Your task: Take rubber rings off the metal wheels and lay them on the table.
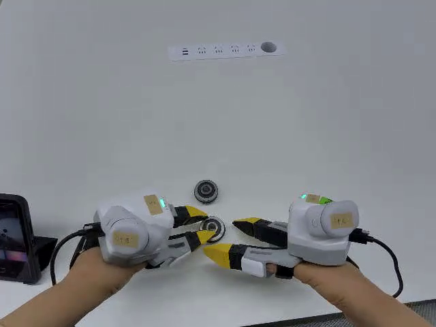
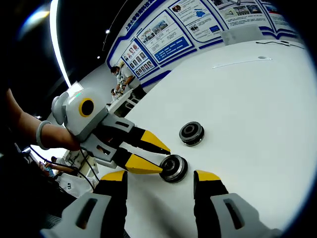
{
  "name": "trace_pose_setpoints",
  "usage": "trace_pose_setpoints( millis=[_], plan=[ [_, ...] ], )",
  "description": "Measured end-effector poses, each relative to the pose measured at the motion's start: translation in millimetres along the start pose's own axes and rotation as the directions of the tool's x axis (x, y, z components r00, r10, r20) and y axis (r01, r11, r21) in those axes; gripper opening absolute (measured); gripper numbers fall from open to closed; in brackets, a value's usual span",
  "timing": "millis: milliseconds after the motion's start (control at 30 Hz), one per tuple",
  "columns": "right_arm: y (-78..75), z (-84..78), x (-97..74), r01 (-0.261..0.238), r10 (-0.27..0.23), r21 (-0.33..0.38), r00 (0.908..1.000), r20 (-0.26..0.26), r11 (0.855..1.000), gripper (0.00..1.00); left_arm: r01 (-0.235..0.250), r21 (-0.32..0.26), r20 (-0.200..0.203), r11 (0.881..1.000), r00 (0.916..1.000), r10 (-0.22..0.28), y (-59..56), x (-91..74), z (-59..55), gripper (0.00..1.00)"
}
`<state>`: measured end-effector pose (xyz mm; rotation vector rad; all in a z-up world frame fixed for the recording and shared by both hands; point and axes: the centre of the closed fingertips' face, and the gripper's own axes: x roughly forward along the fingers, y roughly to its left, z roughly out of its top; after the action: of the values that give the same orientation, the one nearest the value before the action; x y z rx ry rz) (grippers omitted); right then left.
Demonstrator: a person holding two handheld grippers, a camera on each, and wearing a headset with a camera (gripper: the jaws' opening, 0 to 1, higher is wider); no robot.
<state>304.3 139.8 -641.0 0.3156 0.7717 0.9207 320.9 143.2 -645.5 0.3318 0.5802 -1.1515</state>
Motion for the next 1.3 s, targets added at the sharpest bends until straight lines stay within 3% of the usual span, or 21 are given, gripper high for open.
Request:
trace_pose_setpoints(
  millis=[367,1300],
  plan=[
    [-1.3,0.1,2.1,-0.005,0.004,0.034,0.9999,0.014,0.999,0.54,0.022,0.028,-0.039,0.999,0.9990,-0.021,-1.4,3.2,-7.0,0.16],
    [1.3,7.5,11.9,-0.041,0.032,0.166,0.9979,0.056,0.985,0.53,0.031,0.020,-0.033,0.999,0.9990,-0.030,-0.7,3.5,-6.6,0.13]
  ],
)
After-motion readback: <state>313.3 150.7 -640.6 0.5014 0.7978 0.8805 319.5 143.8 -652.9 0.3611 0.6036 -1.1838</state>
